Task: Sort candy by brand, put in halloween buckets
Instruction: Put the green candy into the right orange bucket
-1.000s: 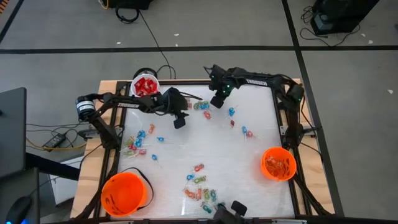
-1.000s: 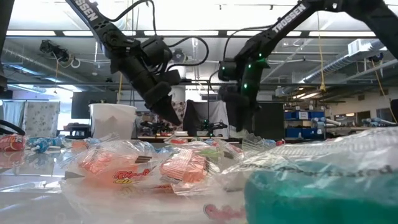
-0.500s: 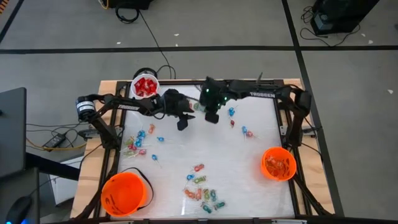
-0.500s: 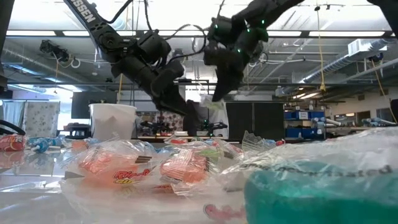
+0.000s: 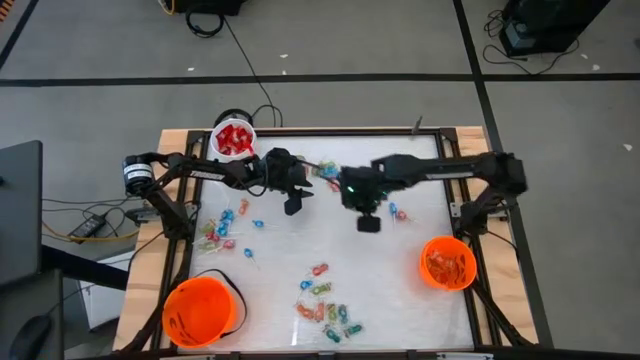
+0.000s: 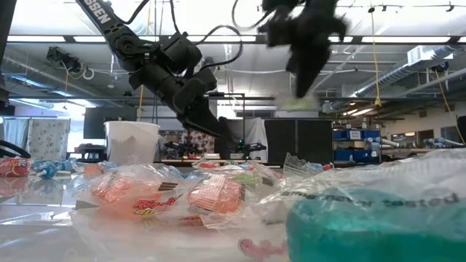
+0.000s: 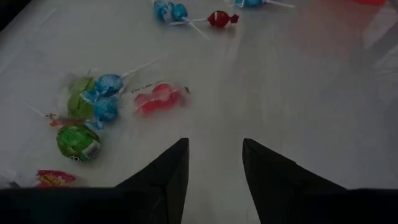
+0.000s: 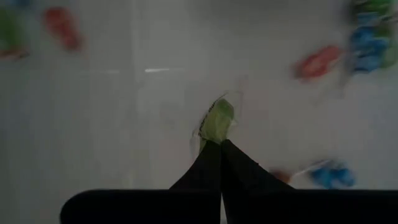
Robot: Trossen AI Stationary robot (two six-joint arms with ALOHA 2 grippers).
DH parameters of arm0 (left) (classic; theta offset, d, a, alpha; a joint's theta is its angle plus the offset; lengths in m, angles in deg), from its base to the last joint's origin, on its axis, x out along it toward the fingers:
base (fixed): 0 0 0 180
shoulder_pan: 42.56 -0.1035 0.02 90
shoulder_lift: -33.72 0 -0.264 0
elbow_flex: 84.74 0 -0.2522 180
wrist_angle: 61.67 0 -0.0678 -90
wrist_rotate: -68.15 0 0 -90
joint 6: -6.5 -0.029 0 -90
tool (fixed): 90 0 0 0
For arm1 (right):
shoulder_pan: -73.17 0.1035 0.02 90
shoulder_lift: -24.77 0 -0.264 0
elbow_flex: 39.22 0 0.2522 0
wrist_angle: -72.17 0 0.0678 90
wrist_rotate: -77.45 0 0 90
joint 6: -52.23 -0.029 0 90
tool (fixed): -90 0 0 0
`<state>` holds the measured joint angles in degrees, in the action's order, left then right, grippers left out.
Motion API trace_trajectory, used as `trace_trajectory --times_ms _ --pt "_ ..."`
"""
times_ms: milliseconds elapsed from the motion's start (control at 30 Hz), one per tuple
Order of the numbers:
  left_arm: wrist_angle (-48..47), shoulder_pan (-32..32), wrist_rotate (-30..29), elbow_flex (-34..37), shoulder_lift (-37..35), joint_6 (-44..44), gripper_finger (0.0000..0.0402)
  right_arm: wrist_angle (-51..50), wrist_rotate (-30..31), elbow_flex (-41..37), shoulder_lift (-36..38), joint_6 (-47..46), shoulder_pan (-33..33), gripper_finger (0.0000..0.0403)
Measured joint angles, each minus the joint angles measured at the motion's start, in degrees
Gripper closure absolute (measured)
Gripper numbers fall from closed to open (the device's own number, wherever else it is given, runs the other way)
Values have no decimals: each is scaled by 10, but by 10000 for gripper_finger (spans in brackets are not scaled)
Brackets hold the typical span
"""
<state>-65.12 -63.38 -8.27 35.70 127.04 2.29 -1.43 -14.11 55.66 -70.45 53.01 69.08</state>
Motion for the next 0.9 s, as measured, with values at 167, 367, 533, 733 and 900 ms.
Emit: trace_trajectory --times_ms 167,367,533,733,900 --pt "2 -1 -2 0 0 0 245 -46 -6 -54 88 -83 62 400" --pt "2 -2 -18 0 0 -3 245 -119 3 -102 177 -247 149 400" --pt "6 -2 -18 0 0 -1 245 -173 0 -113 228 -387 238 400" --pt "6 -2 -18 0 0 0 245 -211 -10 -113 264 -560 349 400" --pt "6 -2 -18 0 0 0 245 -234 -15 -124 261 -671 423 400"
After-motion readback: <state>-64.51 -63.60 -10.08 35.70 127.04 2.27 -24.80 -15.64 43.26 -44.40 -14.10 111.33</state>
